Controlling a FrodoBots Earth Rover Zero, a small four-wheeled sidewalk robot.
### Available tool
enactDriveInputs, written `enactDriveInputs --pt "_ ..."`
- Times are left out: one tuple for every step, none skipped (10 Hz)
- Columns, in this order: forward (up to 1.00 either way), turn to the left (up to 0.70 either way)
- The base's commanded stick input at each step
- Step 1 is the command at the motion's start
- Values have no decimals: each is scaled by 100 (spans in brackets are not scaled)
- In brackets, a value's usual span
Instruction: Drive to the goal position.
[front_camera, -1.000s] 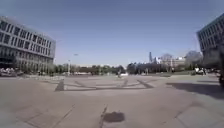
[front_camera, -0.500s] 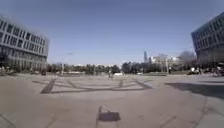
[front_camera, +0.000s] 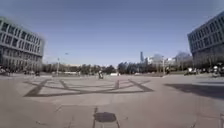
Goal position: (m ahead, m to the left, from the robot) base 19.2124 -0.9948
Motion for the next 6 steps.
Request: enactDriveInputs --pt "100 3" --pt "100 3" --pt "100 3" --pt "100 3" --pt "100 3" --pt "100 3"
